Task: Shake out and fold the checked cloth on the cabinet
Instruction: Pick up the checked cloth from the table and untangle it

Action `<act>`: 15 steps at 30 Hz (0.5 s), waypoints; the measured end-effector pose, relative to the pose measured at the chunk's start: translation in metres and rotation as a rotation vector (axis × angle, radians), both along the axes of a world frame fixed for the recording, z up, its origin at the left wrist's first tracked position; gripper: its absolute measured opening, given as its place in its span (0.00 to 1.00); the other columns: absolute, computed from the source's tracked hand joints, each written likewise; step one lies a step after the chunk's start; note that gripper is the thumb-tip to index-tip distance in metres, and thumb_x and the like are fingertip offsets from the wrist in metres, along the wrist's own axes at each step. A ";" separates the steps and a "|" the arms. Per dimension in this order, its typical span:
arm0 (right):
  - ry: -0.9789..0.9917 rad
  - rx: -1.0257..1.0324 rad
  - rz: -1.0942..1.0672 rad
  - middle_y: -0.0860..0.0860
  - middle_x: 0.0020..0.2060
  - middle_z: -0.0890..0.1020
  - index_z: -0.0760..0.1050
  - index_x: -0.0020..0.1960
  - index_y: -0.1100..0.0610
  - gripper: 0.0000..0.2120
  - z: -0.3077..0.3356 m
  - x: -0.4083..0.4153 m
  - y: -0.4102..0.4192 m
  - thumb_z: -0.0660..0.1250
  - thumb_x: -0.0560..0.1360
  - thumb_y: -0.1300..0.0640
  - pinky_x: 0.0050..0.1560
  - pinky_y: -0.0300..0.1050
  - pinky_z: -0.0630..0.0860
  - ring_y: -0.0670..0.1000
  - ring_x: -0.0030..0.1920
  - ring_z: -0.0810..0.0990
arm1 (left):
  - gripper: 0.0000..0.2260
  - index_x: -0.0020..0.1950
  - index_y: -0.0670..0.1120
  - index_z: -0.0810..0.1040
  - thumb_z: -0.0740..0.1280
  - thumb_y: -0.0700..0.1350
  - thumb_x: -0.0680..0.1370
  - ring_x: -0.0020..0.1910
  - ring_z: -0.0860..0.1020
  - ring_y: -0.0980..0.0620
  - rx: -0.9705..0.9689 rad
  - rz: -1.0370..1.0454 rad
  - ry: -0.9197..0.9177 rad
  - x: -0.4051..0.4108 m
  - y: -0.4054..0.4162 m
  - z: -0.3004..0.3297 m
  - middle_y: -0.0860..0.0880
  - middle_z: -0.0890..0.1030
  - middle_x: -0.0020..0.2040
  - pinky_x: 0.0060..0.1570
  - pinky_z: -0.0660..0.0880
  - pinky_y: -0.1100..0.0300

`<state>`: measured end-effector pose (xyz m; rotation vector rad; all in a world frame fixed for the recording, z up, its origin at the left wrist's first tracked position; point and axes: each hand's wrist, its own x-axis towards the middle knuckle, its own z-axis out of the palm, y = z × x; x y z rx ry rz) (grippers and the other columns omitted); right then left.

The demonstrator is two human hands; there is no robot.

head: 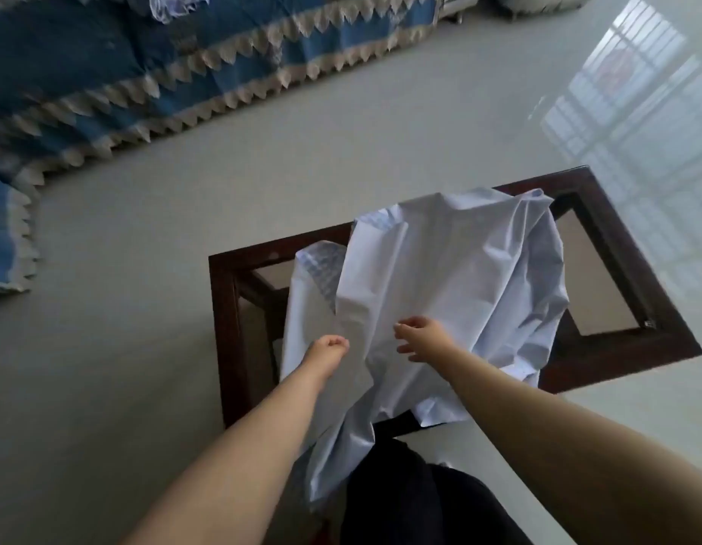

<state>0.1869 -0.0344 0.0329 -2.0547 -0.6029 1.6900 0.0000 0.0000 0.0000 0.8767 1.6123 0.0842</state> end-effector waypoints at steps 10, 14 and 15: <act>0.044 -0.083 -0.210 0.56 0.48 0.80 0.73 0.59 0.63 0.12 -0.050 0.006 0.003 0.62 0.78 0.59 0.35 0.41 0.71 0.50 0.35 0.79 | 0.31 0.74 0.48 0.60 0.70 0.47 0.76 0.67 0.71 0.45 -0.071 0.019 -0.105 0.029 0.078 -0.075 0.47 0.67 0.72 0.62 0.68 0.48; 0.077 -0.115 -0.295 0.55 0.47 0.80 0.72 0.59 0.62 0.11 -0.055 0.012 -0.008 0.61 0.79 0.59 0.36 0.41 0.72 0.51 0.36 0.79 | 0.38 0.77 0.49 0.48 0.70 0.47 0.76 0.65 0.72 0.44 -0.203 -0.033 -0.108 0.036 0.087 -0.097 0.47 0.69 0.71 0.58 0.68 0.51; 0.086 -0.120 -0.315 0.55 0.47 0.80 0.72 0.59 0.62 0.11 -0.054 0.014 -0.010 0.61 0.79 0.59 0.36 0.41 0.72 0.50 0.35 0.79 | 0.40 0.77 0.49 0.47 0.71 0.47 0.75 0.66 0.71 0.44 -0.220 -0.059 -0.094 0.038 0.089 -0.102 0.45 0.69 0.71 0.57 0.68 0.52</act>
